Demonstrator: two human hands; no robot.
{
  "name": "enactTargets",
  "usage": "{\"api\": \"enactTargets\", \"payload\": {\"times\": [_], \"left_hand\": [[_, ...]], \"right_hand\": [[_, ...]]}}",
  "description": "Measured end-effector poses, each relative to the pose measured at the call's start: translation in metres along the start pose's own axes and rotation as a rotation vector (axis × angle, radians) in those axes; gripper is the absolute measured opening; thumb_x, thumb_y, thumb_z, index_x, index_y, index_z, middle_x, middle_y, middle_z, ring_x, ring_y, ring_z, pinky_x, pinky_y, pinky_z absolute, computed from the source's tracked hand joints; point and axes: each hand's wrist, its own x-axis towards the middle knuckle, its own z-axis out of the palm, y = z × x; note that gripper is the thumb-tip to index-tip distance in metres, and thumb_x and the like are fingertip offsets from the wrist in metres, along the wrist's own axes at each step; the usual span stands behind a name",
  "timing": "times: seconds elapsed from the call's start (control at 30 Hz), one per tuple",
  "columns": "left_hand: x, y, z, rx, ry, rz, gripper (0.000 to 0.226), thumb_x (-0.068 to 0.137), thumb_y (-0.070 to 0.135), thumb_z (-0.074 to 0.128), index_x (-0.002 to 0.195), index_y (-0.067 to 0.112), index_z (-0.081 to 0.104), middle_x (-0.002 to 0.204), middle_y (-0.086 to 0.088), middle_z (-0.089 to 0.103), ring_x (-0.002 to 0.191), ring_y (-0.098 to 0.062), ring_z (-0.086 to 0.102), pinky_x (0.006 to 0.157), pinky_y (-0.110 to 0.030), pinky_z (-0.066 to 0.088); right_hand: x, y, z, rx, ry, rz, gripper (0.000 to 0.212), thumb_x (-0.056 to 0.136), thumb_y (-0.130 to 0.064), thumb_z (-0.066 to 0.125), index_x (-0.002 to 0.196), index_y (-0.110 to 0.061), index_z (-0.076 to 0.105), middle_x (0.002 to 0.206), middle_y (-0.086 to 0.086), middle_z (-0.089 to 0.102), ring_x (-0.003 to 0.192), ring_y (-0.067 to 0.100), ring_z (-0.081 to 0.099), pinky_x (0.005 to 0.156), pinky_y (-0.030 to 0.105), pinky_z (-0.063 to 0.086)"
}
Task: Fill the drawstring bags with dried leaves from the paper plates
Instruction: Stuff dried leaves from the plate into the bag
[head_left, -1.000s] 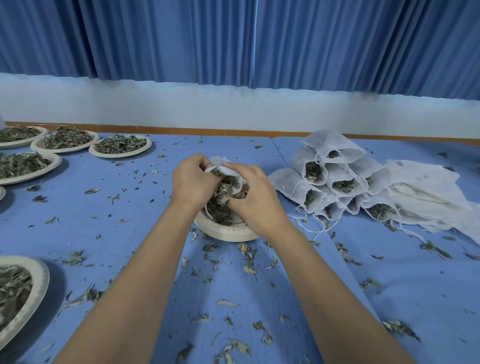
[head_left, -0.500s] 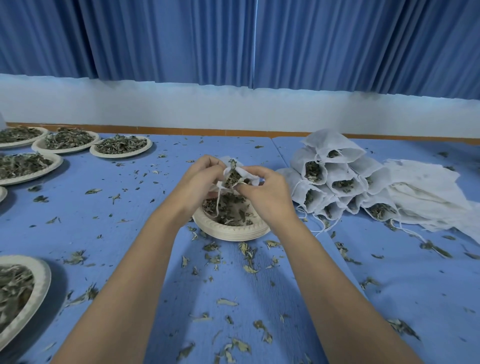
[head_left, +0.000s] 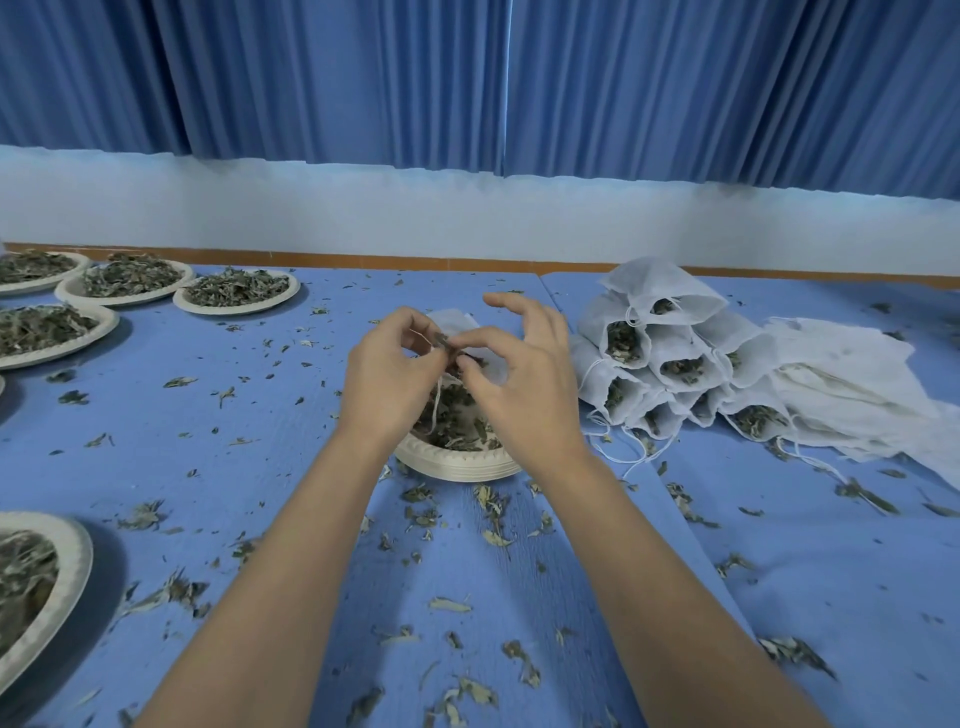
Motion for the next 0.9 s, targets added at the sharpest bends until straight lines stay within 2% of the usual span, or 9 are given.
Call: {"api": "enactTargets", "payload": {"times": [0.07,0.33,0.47,0.6,0.67,0.73,0.8,0.83,0.9], "left_hand": [[-0.001,0.000,-0.001,-0.020,-0.025,-0.022,0.014,0.085,0.012,0.065,0.079,0.023,0.059,0.080,0.009,0.058,0.073,-0.020,0.061,0.076,-0.047,0.055],[-0.001,0.006,-0.004,-0.293,-0.038,-0.184,0.012,0.089,0.006,0.064,0.082,0.015,0.066,0.078,0.000,0.061,0.060,-0.004,0.064,0.067,-0.027,0.059],[-0.004,0.012,-0.001,-0.327,-0.092,-0.210,0.011,0.091,0.009,0.061,0.081,0.011,0.065,0.067,-0.002,0.057,0.052,-0.010,0.060,0.066,-0.032,0.060],[-0.001,0.010,0.000,-0.286,-0.062,-0.197,0.016,0.095,0.011,0.055,0.080,0.015,0.060,0.067,0.003,0.054,0.045,-0.006,0.053,0.054,-0.025,0.052],[0.001,0.005,0.002,-0.175,-0.027,-0.180,0.017,0.097,0.016,0.052,0.081,0.019,0.057,0.074,0.005,0.054,0.056,-0.009,0.053,0.060,-0.027,0.046],[0.003,0.001,0.003,-0.055,0.005,-0.148,0.011,0.095,0.021,0.055,0.085,0.019,0.058,0.078,0.008,0.056,0.070,-0.013,0.054,0.067,-0.026,0.045],[0.002,0.000,0.001,0.079,0.050,-0.091,0.007,0.091,0.022,0.062,0.086,0.018,0.059,0.077,0.012,0.056,0.071,-0.006,0.052,0.061,-0.012,0.039],[0.002,-0.001,0.000,0.149,0.079,-0.045,0.006,0.089,0.019,0.063,0.085,0.017,0.059,0.077,0.012,0.057,0.071,-0.004,0.051,0.058,-0.011,0.036],[0.002,-0.003,-0.002,0.254,0.140,0.044,0.004,0.088,0.011,0.062,0.086,0.015,0.060,0.083,0.005,0.060,0.075,-0.008,0.050,0.061,-0.013,0.031]], "right_hand": [[0.000,0.001,0.000,0.033,-0.006,0.015,0.010,0.081,-0.019,0.071,0.087,-0.026,0.074,0.131,-0.006,0.051,0.124,0.008,0.031,0.093,0.008,0.023],[-0.002,-0.002,-0.003,-0.335,-0.021,-0.020,0.005,0.078,-0.016,0.073,0.081,-0.019,0.076,0.129,0.004,0.058,0.123,0.031,0.044,0.094,0.044,0.041],[-0.001,-0.005,-0.002,-0.428,-0.054,0.067,0.013,0.087,-0.022,0.064,0.092,-0.023,0.076,0.141,-0.001,0.049,0.133,0.026,0.030,0.106,0.040,0.026],[0.001,-0.006,0.000,-0.438,-0.296,0.096,0.029,0.095,-0.031,0.044,0.106,-0.034,0.071,0.156,-0.004,0.026,0.143,0.021,0.004,0.116,0.046,-0.006],[0.003,-0.005,-0.001,-0.425,-0.382,0.138,0.033,0.097,-0.031,0.040,0.113,-0.037,0.067,0.158,-0.005,0.020,0.144,0.021,0.000,0.114,0.050,-0.011],[0.005,-0.005,-0.001,-0.290,-0.363,0.207,0.030,0.095,-0.027,0.045,0.113,-0.035,0.068,0.155,-0.006,0.027,0.143,0.018,0.007,0.116,0.046,-0.005],[0.005,-0.009,-0.004,0.026,-0.254,0.297,0.025,0.090,-0.018,0.054,0.100,-0.029,0.074,0.143,-0.008,0.046,0.136,0.012,0.025,0.113,0.036,0.015],[0.006,-0.011,-0.006,0.191,-0.187,0.329,0.024,0.087,-0.014,0.055,0.089,-0.027,0.075,0.131,-0.010,0.055,0.126,0.006,0.039,0.106,0.029,0.028],[0.008,-0.010,-0.011,0.301,-0.112,0.359,0.023,0.084,-0.011,0.056,0.075,-0.028,0.070,0.102,-0.014,0.062,0.081,-0.008,0.056,0.076,0.023,0.042]]}}
